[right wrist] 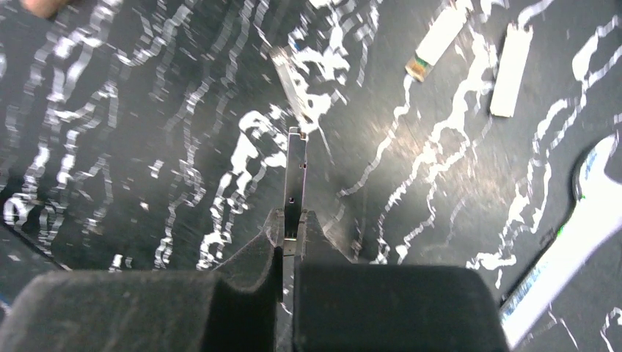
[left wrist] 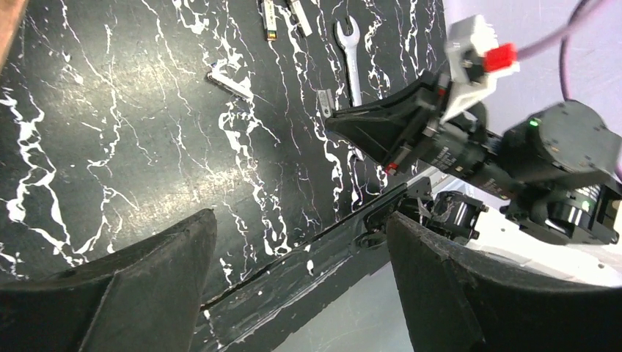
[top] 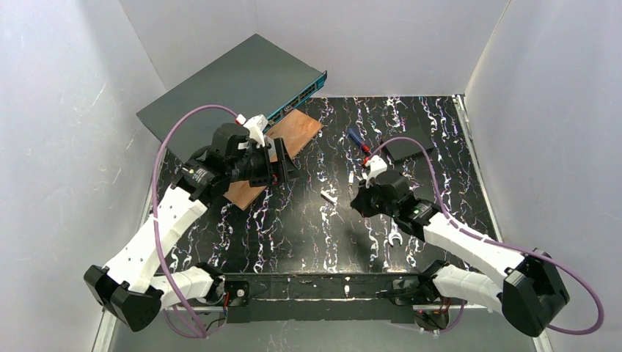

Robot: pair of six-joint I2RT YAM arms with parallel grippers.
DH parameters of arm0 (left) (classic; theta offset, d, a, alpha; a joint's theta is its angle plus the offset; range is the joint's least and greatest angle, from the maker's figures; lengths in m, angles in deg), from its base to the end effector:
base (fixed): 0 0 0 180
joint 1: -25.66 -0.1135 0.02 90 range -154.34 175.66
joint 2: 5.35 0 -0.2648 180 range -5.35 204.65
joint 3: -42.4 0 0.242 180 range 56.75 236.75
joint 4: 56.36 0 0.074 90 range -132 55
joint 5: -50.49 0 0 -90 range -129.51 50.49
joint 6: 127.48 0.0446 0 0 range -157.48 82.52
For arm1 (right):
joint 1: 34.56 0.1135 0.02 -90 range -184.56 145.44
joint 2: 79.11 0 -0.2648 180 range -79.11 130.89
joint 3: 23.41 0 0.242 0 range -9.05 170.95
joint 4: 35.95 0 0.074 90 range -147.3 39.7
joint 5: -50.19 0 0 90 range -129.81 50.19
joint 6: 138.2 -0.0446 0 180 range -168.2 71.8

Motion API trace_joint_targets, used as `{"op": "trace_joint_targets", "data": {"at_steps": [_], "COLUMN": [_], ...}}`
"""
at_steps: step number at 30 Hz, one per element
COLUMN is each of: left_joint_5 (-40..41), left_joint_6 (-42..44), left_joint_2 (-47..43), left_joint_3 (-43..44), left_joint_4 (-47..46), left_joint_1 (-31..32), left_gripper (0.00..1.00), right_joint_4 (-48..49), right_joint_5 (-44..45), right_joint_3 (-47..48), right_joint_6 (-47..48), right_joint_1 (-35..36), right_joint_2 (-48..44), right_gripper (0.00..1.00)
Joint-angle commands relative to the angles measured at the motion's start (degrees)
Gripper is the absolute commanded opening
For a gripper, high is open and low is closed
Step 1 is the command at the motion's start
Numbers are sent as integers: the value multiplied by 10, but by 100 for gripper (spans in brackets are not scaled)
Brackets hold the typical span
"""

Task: Insert the plug into the switch port
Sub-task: Pick up the connector from the center of the board.

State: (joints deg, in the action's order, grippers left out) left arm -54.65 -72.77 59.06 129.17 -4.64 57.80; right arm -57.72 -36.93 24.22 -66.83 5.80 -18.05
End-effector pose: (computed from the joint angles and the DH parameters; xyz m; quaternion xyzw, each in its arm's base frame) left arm 0.1898 -0.1330 0.3870 0.0430 0.8572 -0.3724 0.3531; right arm 0.1722 0.1434 0.2207 -0.1559 0.8738 0.2071 0.4114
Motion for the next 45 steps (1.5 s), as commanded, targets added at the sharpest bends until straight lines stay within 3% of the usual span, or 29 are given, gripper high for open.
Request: {"op": "trace_joint_targets", "data": {"at_steps": [1,8,20,24,27,39,45], "left_joint_5": [-8,-34,-40,-35,-34,-26,-27], "left_joint_6": [-59,-103,-124,-124,-127,-129,-126], "left_joint_2": [-14,5,76,79,85,107,114], "left_joint_3": [-35,-78,-73,-79,-80,-80,-73], "left_joint_4": [-82,-148,-185,-183,-174,-149,-149], "left_joint_1": [3,7,58,59,59,66,73], "left_gripper": [83,74,62,44,38,38,32], "right_joint_4": [116,198,269,277,285,307,313], "right_joint_5": [-46,-44,-1,23,36,76,90], "right_joint_3": [3,4,10,12,9,4,0], "right_joint_6": [15,42,95,106,109,113,111], "right_joint_1": [14,46,144,170,181,198,198], "right_joint_2": [-35,-41,-38,-37,-35,-32,-31], "right_gripper": [1,1,1,1,1,1,1]}}
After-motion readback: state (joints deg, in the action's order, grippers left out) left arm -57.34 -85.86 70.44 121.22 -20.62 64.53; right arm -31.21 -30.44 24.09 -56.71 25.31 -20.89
